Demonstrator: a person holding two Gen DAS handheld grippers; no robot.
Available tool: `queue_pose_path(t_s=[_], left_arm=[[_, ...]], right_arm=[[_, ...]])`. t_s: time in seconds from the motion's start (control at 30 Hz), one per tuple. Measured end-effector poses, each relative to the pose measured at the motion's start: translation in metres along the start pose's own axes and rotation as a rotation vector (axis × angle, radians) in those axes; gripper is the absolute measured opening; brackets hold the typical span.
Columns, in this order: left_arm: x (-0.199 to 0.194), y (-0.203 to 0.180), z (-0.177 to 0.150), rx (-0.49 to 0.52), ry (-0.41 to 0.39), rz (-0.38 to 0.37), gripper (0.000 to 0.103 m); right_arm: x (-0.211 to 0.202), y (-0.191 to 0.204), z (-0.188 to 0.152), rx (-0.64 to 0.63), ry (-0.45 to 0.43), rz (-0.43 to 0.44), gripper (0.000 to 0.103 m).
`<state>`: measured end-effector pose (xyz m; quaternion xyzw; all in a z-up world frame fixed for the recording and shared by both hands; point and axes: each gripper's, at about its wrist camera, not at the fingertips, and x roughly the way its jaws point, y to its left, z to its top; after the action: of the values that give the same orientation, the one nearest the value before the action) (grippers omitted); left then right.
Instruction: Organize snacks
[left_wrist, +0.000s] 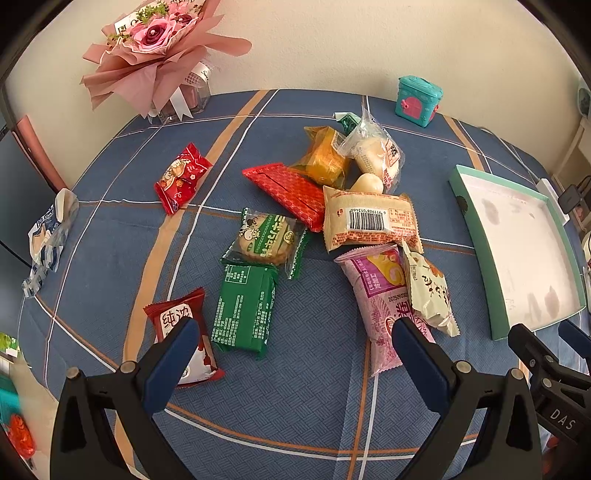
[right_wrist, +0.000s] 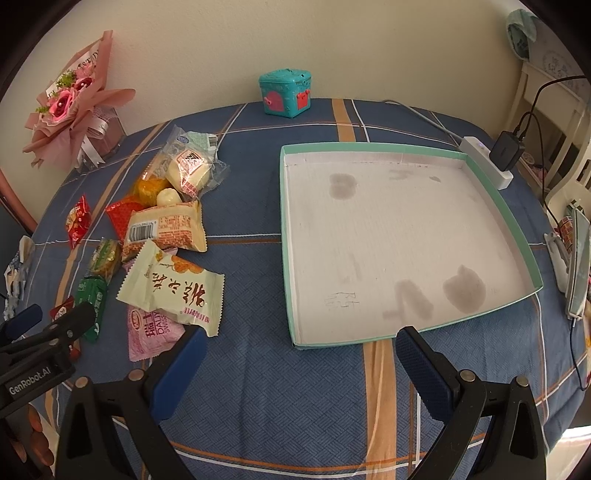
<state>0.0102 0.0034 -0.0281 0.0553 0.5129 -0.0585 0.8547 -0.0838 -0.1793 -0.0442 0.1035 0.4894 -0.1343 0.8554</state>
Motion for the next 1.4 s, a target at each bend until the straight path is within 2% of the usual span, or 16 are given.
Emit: queue_pose_path(t_s=[0.73,0.97,1.23,1.37,1.4], left_arm=[[0.003,0.004,0.000,-0.008,0.010,0.010,0.103],[0.002,0.038,0.000,-0.119,0.010,0.017,0.103],[0.016,0.083,-0.004,-0.239,0.055,0.023,0.103],[0.028,0.099,-0.007,-0.282,0.088,0.006,0.102],[0.031,0.102,-0.008,-0.292,0.095,0.006,0.099]], right_arm=[[0.002,0.004,-0.001,-0.014,0.013,0.001,0.103],[0.005,0.033,0.004,-0.081,0.022,0.027,0.103],[0.016,0.085,0.006,-0.208,0.049,0.097,0.103],[0.023,0.095,0.011,-0.227,0.051,0.099,0.103],[0.027,0.094,0.013,-0.219,0.063,0.104,0.103]])
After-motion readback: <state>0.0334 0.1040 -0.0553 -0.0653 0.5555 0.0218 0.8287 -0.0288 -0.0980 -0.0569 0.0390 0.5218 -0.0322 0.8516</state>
